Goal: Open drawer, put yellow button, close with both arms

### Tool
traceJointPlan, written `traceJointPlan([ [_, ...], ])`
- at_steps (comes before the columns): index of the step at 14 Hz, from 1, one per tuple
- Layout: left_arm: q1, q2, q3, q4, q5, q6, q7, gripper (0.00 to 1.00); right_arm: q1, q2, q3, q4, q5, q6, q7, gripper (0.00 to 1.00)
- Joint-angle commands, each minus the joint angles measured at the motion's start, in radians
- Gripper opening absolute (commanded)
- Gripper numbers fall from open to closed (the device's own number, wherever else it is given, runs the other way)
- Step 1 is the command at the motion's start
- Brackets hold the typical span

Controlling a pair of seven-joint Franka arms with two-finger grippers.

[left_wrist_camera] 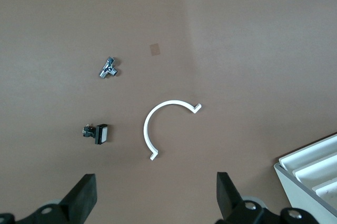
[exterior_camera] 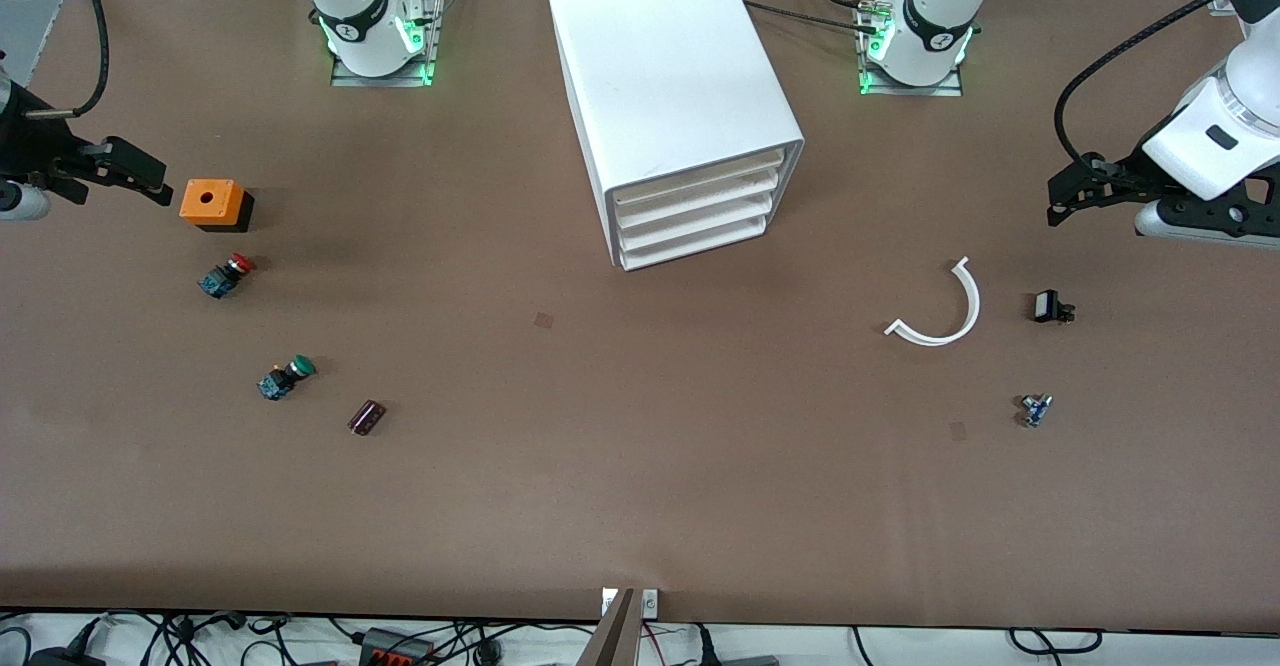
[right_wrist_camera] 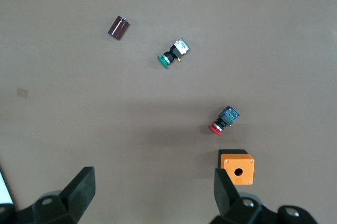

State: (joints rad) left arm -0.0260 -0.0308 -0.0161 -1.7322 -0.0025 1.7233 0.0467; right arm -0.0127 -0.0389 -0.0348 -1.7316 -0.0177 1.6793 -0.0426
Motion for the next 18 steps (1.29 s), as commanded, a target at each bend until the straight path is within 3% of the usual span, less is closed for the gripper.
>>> traceJointPlan([
  [1,-0.008,-0.035,0.008,-0.009,-0.001,-0.05,-0.028,1.0,-0.016,-0.035,0.016,-0.036,-0.013,0.011,-0.005,1.0],
  [18,-0.008,-0.027,0.002,0.01,0.001,-0.087,-0.013,1.0,-0.019,-0.035,0.012,-0.029,-0.013,-0.004,-0.01,1.0],
])
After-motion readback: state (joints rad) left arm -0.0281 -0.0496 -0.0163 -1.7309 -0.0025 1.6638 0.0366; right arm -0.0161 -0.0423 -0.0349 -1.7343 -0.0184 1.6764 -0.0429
